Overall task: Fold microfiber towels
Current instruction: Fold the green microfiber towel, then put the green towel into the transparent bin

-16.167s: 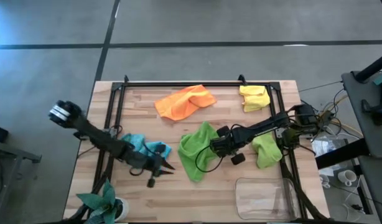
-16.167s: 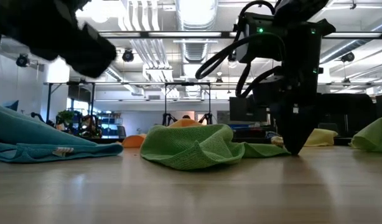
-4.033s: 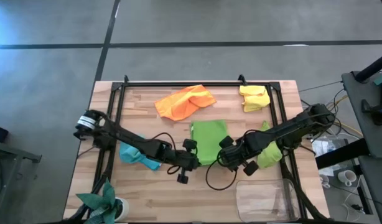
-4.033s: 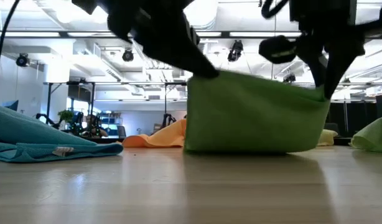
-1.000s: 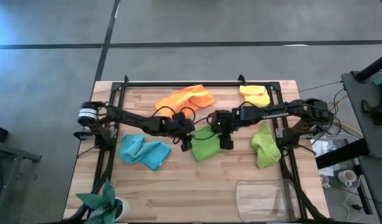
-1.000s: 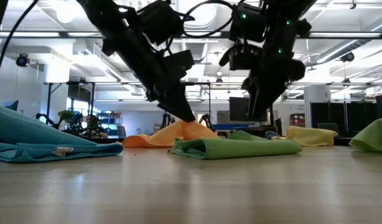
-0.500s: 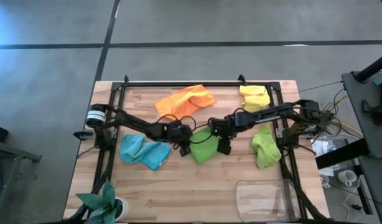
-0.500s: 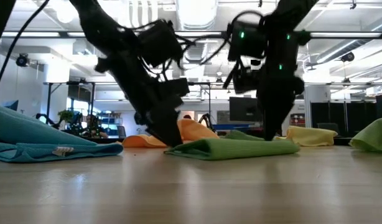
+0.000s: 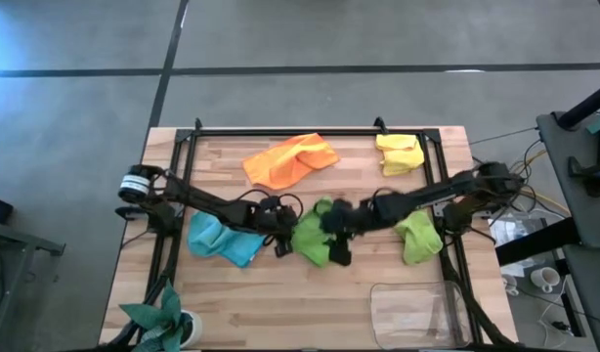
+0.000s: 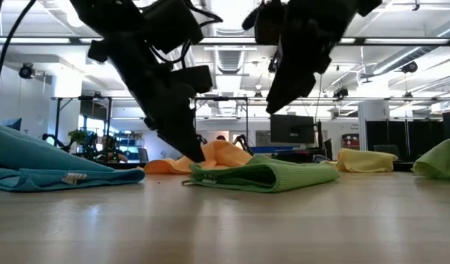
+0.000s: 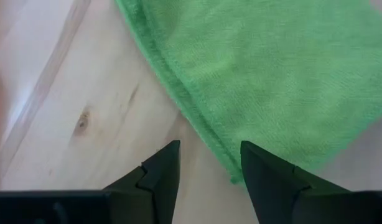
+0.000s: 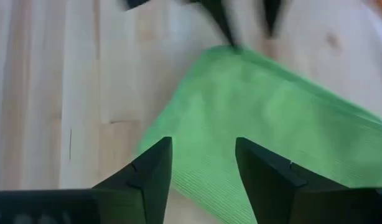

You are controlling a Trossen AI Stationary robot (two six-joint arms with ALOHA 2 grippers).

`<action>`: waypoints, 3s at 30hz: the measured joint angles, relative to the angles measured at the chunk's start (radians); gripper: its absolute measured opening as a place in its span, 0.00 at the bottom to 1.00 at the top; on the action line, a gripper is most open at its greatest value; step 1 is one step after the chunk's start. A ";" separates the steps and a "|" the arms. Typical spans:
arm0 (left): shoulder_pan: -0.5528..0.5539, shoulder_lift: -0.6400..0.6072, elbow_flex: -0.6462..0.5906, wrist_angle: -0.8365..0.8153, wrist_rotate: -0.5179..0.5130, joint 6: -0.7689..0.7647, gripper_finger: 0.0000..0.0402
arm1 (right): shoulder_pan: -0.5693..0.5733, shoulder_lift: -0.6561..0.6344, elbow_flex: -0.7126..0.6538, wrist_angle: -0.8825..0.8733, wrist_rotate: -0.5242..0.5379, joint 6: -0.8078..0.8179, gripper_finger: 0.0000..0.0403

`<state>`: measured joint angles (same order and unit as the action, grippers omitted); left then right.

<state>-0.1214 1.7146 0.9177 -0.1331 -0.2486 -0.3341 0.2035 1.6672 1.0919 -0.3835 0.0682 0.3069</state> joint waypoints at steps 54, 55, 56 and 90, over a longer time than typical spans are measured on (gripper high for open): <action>-0.075 -0.146 -0.140 0.193 -0.017 0.019 0.38 | -0.258 0.244 0.207 -0.423 0.025 0.248 0.49; -0.075 -0.146 -0.140 0.193 -0.017 0.019 0.38 | -0.260 0.249 0.207 -0.421 0.025 0.239 0.49; -0.075 -0.146 -0.140 0.193 -0.017 0.019 0.38 | -0.261 0.258 0.207 -0.421 0.025 0.235 0.49; -0.141 -0.374 -0.147 -0.510 -0.211 -0.169 0.38 | -0.265 0.313 0.219 -0.441 -0.032 0.350 0.04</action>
<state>-0.2627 1.3409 0.7706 -0.6434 -0.4600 -0.5028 -0.0614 1.9800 1.3109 -0.8244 0.0361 0.6570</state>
